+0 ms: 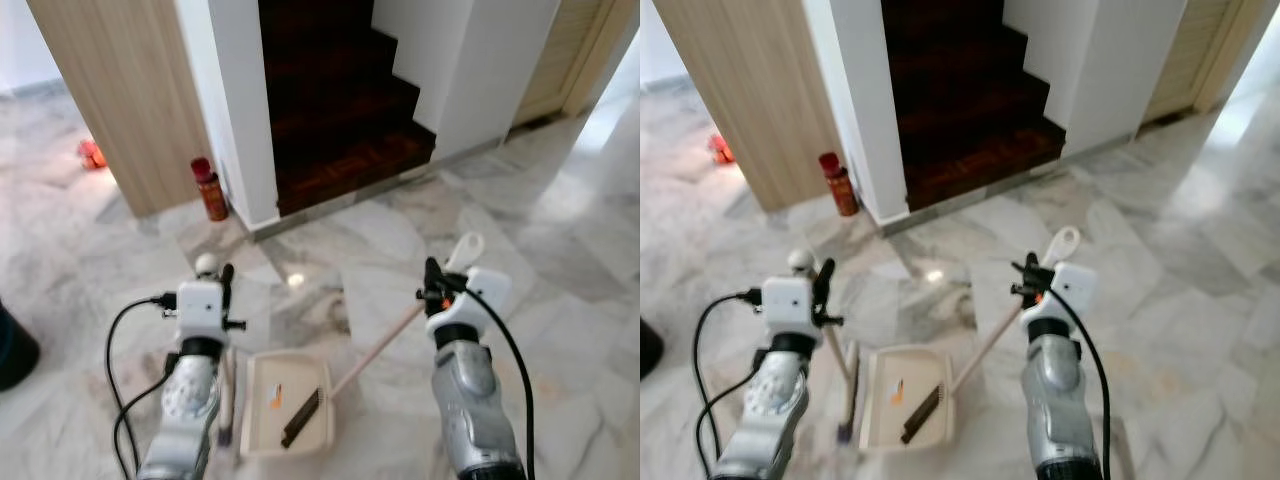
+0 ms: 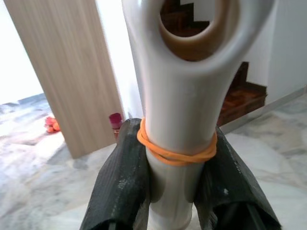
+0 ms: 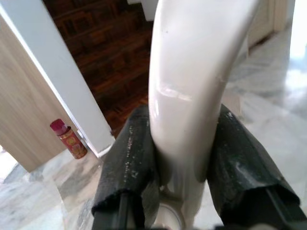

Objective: Sweep floor

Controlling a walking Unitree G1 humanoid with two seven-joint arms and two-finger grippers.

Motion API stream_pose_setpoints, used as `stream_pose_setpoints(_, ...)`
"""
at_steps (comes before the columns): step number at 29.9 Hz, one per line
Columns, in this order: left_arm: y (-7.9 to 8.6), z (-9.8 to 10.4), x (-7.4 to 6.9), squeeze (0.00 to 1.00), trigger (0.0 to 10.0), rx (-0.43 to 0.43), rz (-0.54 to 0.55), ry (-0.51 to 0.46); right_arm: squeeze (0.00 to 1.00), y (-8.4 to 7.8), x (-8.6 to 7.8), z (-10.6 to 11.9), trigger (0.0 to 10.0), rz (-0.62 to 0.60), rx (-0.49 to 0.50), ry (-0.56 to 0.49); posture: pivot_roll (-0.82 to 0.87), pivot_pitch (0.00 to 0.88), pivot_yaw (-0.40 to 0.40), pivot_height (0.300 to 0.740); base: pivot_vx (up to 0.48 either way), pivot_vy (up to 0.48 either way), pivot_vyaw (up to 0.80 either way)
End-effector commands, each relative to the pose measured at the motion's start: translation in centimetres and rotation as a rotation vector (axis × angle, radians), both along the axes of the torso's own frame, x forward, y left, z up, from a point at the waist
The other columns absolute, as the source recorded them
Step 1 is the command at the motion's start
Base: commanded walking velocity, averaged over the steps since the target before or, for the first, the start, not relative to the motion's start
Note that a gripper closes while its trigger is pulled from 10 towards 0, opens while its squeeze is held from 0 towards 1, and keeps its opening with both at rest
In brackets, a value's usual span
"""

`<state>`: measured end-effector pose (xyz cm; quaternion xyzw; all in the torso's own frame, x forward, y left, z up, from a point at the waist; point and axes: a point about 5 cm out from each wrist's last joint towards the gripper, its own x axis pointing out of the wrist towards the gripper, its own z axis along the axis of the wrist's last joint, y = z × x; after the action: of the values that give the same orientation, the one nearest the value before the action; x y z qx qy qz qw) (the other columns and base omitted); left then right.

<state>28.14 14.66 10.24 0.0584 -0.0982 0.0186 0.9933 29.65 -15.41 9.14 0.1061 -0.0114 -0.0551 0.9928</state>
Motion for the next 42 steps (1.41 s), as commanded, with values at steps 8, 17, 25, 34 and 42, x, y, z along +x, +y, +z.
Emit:
stream_pose_setpoints(8,0.1,1.0,0.17,0.0,10.0,0.014,-0.009,-0.051,0.0,0.3,0.52,1.24,10.0,0.014,-0.001,-0.051,0.01,0.0,0.008,0.74,0.0,0.357,0.0)
stream_pose_setpoints(17,0.03,0.99,0.14,0.0,10.0,0.014,-0.016,-0.051,0.0,0.54,0.53,1.29,10.0,0.024,0.0,-0.053,0.01,0.0,0.006,0.74,0.0,0.355,0.0)
stream_pose_setpoints(25,0.08,0.87,-0.02,0.0,10.0,0.015,-0.012,-0.046,0.0,0.65,0.44,1.08,10.0,0.034,0.002,-0.044,0.01,0.0,0.007,0.74,0.0,0.353,0.0)
stream_pose_setpoints(34,0.09,1.1,0.18,0.0,10.0,0.011,-0.005,-0.054,0.0,0.78,0.49,1.11,10.0,0.037,0.005,-0.042,0.02,0.0,0.001,0.74,0.0,0.356,0.0)
stream_pose_setpoints(42,0.27,0.96,0.0,0.0,10.0,0.01,0.005,-0.049,0.0,0.78,0.42,1.01,10.0,0.035,0.003,-0.037,0.03,0.0,0.0,0.74,0.0,0.355,0.0)
